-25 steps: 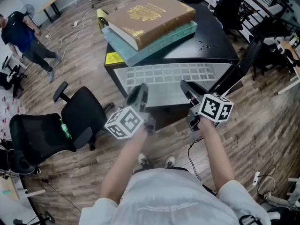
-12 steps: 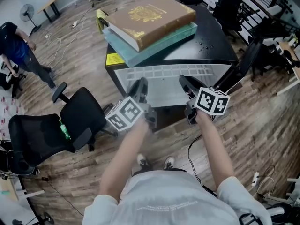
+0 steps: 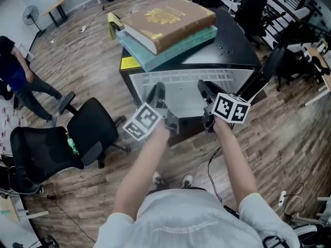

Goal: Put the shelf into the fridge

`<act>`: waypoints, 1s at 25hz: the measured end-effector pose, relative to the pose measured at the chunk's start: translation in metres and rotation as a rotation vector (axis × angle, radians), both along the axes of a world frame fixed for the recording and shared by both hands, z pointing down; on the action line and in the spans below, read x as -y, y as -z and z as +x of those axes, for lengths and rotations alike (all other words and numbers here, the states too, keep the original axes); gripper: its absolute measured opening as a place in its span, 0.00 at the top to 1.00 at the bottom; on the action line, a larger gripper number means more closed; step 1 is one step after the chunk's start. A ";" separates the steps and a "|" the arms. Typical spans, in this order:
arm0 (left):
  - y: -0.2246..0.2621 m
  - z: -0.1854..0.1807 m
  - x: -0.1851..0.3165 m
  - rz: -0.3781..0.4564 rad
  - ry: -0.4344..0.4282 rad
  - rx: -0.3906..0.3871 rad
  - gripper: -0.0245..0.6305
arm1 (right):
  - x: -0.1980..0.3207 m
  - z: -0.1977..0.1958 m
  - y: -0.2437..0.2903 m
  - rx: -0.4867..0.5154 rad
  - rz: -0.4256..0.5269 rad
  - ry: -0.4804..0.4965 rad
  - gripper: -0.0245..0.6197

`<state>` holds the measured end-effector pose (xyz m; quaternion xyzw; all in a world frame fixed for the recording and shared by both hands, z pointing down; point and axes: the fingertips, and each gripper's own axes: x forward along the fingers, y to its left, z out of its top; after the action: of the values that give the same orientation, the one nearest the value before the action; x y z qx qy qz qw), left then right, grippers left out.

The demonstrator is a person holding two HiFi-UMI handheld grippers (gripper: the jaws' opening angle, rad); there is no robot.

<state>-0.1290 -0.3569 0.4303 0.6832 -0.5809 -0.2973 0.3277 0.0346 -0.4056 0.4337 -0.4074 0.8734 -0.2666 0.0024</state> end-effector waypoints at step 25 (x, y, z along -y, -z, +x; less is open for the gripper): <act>0.044 0.010 -0.089 0.171 -0.350 0.893 0.91 | -0.095 0.053 0.068 -0.267 0.297 0.017 0.93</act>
<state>-0.1188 -0.2676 0.3861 0.8559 -0.5146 0.0378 0.0342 0.0875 -0.3105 0.3657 -0.4270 0.8991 -0.0787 -0.0556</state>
